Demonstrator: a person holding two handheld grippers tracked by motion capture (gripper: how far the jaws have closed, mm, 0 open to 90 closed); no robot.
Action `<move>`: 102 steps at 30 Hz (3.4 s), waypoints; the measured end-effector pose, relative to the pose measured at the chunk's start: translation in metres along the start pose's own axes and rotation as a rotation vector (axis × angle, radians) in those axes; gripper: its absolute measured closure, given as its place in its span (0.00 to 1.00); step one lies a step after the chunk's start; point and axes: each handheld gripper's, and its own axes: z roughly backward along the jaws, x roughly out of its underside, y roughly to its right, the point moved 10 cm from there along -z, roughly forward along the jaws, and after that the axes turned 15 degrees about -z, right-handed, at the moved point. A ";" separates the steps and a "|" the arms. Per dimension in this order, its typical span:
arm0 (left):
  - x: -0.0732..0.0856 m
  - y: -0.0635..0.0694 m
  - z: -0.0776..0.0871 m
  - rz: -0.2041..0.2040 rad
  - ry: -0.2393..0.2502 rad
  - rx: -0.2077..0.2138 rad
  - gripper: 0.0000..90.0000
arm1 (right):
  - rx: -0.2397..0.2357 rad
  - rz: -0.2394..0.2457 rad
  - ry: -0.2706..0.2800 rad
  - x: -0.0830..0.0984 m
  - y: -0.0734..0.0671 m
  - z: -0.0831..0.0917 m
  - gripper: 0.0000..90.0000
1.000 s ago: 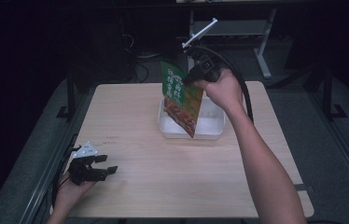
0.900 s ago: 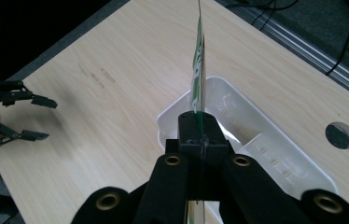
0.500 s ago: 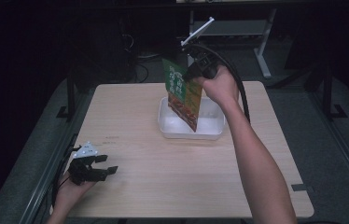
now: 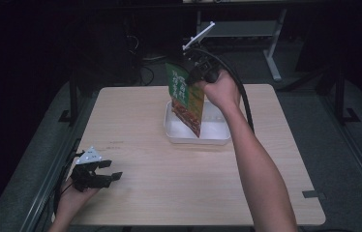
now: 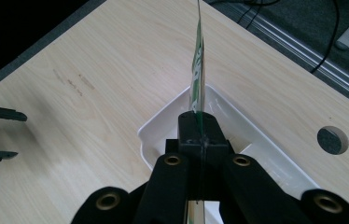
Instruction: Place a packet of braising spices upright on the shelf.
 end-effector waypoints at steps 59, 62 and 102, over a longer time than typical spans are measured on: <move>-0.001 0.001 -0.001 0.005 0.007 0.001 0.37 | -0.010 -0.030 -0.016 0.007 0.005 -0.045 0.99; -0.001 0.001 -0.001 0.004 0.005 0.001 0.37 | -0.007 -0.024 -0.018 0.008 0.004 -0.045 0.98; -0.001 0.003 -0.003 0.000 -0.001 0.003 0.35 | -0.049 -0.117 0.015 0.043 0.043 -0.027 0.61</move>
